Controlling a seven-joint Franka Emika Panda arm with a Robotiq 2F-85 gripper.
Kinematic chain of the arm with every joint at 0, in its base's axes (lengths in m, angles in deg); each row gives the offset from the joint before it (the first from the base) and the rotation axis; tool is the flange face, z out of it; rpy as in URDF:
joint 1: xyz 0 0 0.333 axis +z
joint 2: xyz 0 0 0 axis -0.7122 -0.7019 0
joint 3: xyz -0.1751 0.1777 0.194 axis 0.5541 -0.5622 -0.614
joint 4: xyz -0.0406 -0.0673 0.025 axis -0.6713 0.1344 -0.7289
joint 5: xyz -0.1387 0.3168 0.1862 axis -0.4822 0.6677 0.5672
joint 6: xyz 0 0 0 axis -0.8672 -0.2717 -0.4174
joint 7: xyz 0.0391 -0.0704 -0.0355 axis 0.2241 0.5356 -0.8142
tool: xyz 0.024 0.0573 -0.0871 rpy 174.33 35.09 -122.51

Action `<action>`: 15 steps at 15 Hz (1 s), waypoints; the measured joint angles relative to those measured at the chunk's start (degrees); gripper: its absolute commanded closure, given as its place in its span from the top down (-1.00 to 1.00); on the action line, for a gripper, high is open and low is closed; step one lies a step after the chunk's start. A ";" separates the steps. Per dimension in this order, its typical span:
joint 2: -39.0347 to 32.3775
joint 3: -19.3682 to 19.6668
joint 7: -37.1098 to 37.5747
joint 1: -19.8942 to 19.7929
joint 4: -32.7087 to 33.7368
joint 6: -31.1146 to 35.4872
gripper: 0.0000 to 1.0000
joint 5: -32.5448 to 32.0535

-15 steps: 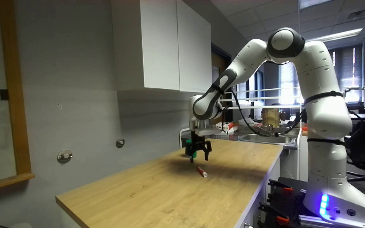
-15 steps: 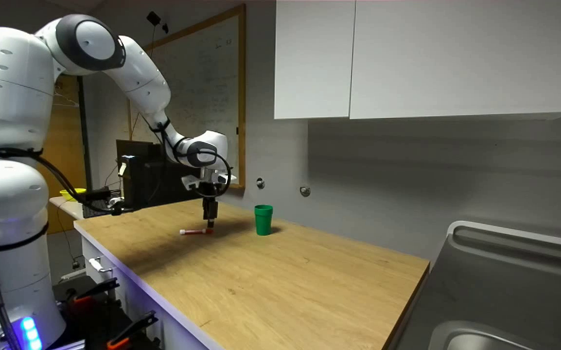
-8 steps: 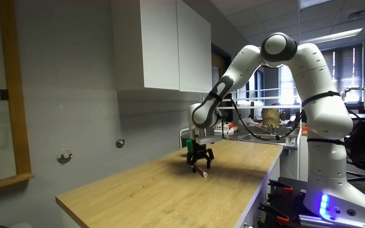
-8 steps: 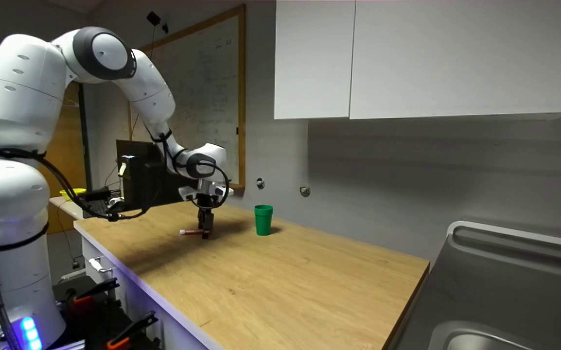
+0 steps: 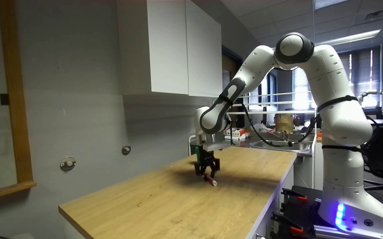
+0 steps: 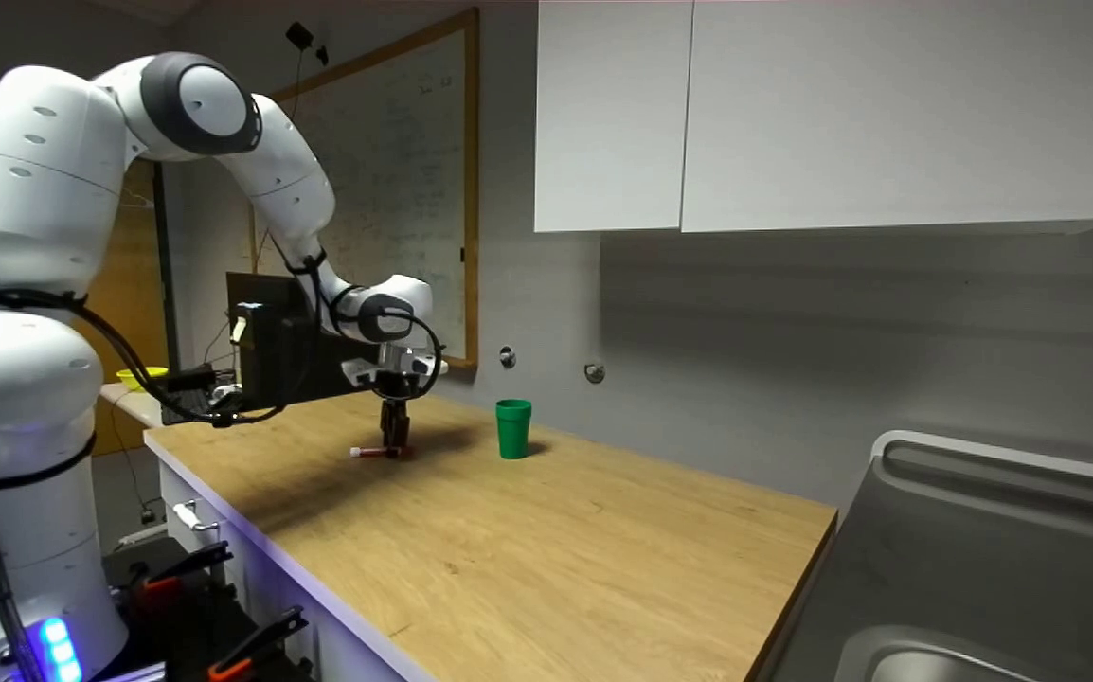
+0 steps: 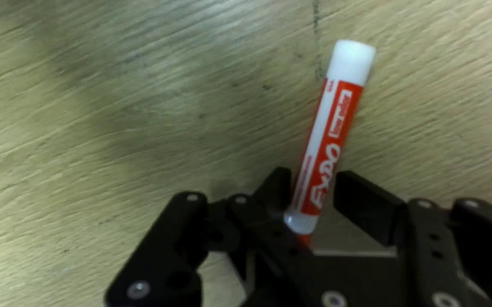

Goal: Put the marker in the cup

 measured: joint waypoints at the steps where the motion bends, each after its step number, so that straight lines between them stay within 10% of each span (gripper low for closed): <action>1: 0.11 0.00 0.08 0.11 0.12 -0.03 -0.90 -0.02; 15: 4.68 0.47 0.12 0.35 1.71 -4.86 -0.87 -1.43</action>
